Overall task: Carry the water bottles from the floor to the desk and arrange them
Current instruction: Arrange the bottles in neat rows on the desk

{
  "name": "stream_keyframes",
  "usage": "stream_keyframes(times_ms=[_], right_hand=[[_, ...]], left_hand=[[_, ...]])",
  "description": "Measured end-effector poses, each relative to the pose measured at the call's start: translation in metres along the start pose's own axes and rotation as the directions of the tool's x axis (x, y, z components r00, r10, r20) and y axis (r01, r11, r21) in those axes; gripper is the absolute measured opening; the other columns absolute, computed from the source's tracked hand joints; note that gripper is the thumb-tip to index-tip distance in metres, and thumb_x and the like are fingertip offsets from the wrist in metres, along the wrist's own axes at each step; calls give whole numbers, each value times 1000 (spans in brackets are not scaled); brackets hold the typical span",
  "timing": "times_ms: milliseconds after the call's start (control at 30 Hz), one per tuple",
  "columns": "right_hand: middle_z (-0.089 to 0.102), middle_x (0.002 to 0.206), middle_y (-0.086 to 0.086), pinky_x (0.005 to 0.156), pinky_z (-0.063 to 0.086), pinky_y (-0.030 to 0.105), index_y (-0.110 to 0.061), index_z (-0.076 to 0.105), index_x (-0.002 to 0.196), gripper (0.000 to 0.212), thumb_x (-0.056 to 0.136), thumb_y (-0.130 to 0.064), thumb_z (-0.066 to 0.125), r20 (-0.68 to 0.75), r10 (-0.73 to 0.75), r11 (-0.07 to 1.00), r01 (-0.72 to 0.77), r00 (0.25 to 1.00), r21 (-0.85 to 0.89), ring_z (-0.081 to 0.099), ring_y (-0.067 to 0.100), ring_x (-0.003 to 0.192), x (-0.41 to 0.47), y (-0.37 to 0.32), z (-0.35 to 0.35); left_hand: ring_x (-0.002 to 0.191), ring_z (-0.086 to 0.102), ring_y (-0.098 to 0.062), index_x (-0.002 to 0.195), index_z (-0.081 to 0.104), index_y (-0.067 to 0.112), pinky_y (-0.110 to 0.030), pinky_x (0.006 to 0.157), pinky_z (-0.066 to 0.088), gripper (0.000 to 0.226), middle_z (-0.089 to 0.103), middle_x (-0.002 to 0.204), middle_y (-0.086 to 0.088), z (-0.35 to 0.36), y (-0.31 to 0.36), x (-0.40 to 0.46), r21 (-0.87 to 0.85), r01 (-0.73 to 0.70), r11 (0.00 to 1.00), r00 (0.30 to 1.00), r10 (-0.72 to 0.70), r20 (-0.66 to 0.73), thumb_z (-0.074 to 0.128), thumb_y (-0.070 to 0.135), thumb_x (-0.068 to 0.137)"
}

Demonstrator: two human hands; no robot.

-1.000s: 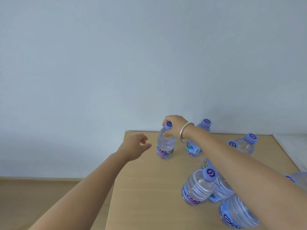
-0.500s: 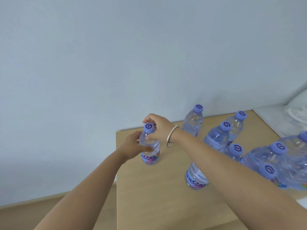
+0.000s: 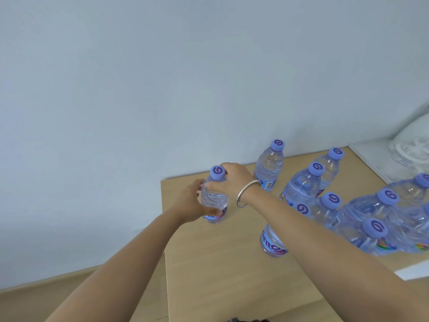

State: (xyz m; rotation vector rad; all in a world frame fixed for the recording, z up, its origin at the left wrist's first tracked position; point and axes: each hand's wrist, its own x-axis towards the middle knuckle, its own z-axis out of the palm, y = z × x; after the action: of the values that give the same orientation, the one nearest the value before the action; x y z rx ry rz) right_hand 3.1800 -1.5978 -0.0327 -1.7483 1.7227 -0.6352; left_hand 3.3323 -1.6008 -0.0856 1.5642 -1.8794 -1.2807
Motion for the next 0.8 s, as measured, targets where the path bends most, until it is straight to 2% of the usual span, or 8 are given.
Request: stream_keyframes(times_ms=[133, 267, 367, 433, 500, 567, 633, 800], right_hand=[[37, 52, -8, 51, 31, 27, -21, 34, 53, 42, 70, -37, 69, -72, 4, 998, 1, 997, 64, 35, 12, 52, 5, -13, -13], [31, 51, -11, 52, 29, 29, -22, 28, 55, 39, 71, -34, 61, -86, -78, 985, 90, 993, 146, 30, 13, 53, 12, -43, -38], [30, 51, -11, 50, 29, 24, -23, 29, 54, 40, 76, -27, 62, -107, -135, 958, 157, 985, 240, 27, 9, 51, 15, -61, -50], [47, 62, -10, 53, 36, 17, -25, 46, 65, 26, 75, -34, 67, -113, -90, 946, 120, 990, 302, 42, 6, 54, 17, -68, -51], [61, 87, -9, 69, 44, 19, -25, 54, 90, 31, 72, -43, 72, -57, -73, 944, 87, 996, 317, 58, 6, 79, 19, -71, -46], [59, 109, -11, 85, 42, 21, -29, 51, 107, 49, 68, -46, 75, -8, -82, 946, 80, 997, 314, 56, 5, 103, 20, -73, -40], [55, 118, -14, 91, 39, 21, -30, 50, 119, 58, 69, -44, 76, 16, -96, 942, 86, 995, 324, 52, 5, 111, 22, -75, -35], [54, 112, -18, 94, 41, 24, -40, 46, 109, 51, 68, -43, 76, -13, -103, 942, 102, 995, 319, 55, 7, 107, 27, -80, -21]], left_hand=[[113, 47, -13, 132, 40, 31, -28, 88, 42, 90, 50, 123, 14, -11, -13, -8, -69, 93, 993, 991, -86, 98, 89, 21, 57], [113, 57, -14, 129, 47, 24, -30, 92, 48, 83, 63, 118, 7, -17, -14, -26, -197, 59, 979, 989, -31, 145, 86, 5, 58], [101, 65, -16, 117, 55, 20, -33, 87, 54, 75, 69, 108, 1, -21, -6, -41, -365, 13, 931, 997, 15, 75, 85, 8, 50], [93, 69, -19, 114, 56, 15, -36, 83, 56, 77, 70, 106, -4, -21, -2, -49, -449, 7, 894, 1000, -4, 8, 86, 9, 44], [89, 69, -20, 109, 56, 17, -36, 80, 57, 80, 69, 102, -3, -18, 0, -55, -469, -15, 883, 995, -31, -91, 88, 17, 36], [85, 66, -15, 102, 52, 23, -32, 74, 57, 78, 67, 96, 3, -14, 0, -58, -410, -20, 912, 972, -77, -221, 88, 25, 32], [80, 64, -4, 97, 48, 28, -22, 65, 54, 74, 64, 91, 10, -13, -2, -58, -366, -17, 930, 952, -97, -291, 89, 26, 35], [82, 63, -1, 99, 49, 32, -17, 66, 49, 70, 64, 93, 13, -21, -15, -54, -322, -3, 947, 959, -88, -269, 91, 26, 43]])
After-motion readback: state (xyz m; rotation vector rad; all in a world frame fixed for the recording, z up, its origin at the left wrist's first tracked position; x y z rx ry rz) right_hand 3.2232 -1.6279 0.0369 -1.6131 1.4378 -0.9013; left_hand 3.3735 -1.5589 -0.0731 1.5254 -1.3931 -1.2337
